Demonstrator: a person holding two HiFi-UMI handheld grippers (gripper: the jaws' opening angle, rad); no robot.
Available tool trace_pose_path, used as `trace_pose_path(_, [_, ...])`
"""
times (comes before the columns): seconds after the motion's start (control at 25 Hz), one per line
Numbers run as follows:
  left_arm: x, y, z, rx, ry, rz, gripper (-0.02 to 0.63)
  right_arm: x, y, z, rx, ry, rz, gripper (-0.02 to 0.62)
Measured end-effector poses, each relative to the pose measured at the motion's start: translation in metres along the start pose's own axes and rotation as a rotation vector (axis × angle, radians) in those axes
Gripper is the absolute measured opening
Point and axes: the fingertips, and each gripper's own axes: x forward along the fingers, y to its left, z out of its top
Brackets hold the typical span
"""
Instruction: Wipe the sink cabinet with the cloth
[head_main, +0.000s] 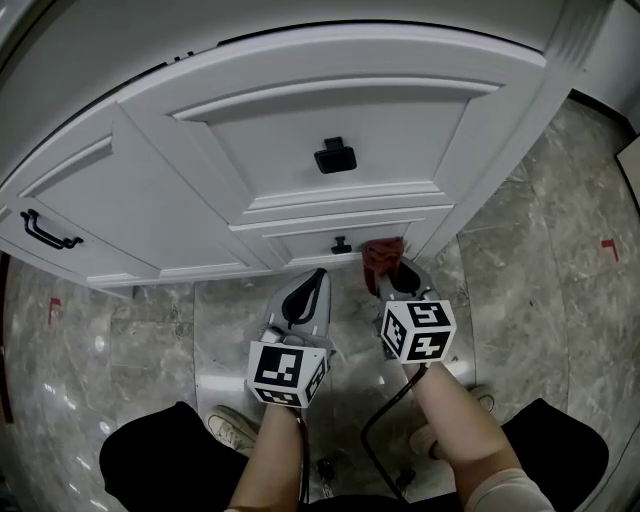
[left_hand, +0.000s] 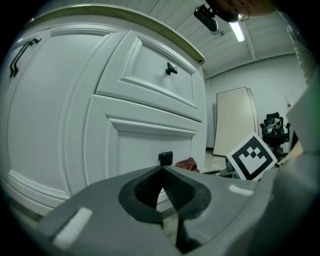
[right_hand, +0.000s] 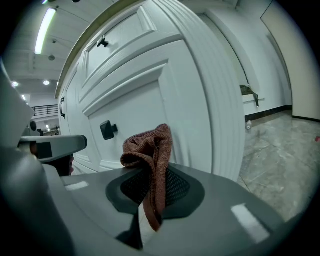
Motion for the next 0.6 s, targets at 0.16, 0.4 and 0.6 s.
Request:
trace_pose_path(0.16, [0.009,-0.005,-0.001,-0.028,-0.007,-0.002,0.0,-0.008,-0.024,0.003,0.001,-0.003,-0.038,0.078])
trace_pose_path(0.4, [0.018,-0.014,0.003,-0.047,-0.02,-0.01,0.0,-0.018,-0.039,0.002,-0.018,0.013,-0.076,0.078])
trace_pose_path(0.6, [0.017,-0.017,0.005,-0.042,-0.019,-0.016,0.0,-0.033,-0.068,-0.002,0.057,0.024,-0.164,0.077])
